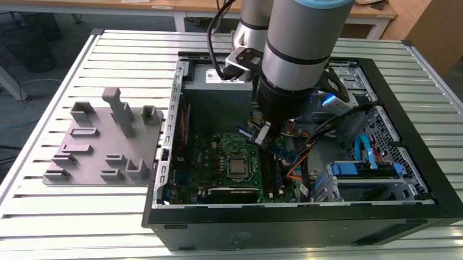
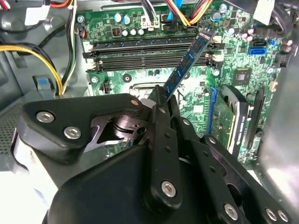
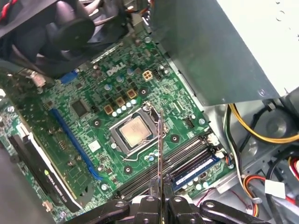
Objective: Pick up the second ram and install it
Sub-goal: 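Insert the second ram into the second slot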
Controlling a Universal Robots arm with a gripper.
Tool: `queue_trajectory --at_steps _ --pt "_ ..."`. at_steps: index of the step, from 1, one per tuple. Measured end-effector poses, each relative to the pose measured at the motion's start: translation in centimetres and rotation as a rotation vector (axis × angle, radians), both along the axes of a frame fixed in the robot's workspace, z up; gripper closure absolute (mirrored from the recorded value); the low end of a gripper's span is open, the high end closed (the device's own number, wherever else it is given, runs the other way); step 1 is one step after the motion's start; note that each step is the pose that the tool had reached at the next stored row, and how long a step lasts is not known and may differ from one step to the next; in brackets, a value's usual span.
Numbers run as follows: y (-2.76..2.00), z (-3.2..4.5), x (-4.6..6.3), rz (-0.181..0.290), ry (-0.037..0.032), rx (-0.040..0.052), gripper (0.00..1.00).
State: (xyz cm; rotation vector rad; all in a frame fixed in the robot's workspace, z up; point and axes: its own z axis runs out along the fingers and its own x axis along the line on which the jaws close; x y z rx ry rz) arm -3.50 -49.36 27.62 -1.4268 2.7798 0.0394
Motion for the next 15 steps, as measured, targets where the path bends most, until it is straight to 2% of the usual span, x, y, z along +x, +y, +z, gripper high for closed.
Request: queue_trajectory --at_steps 15 --pt "0.00 -0.05 0.00 -0.163 0.0000 -0.0001 0.86"
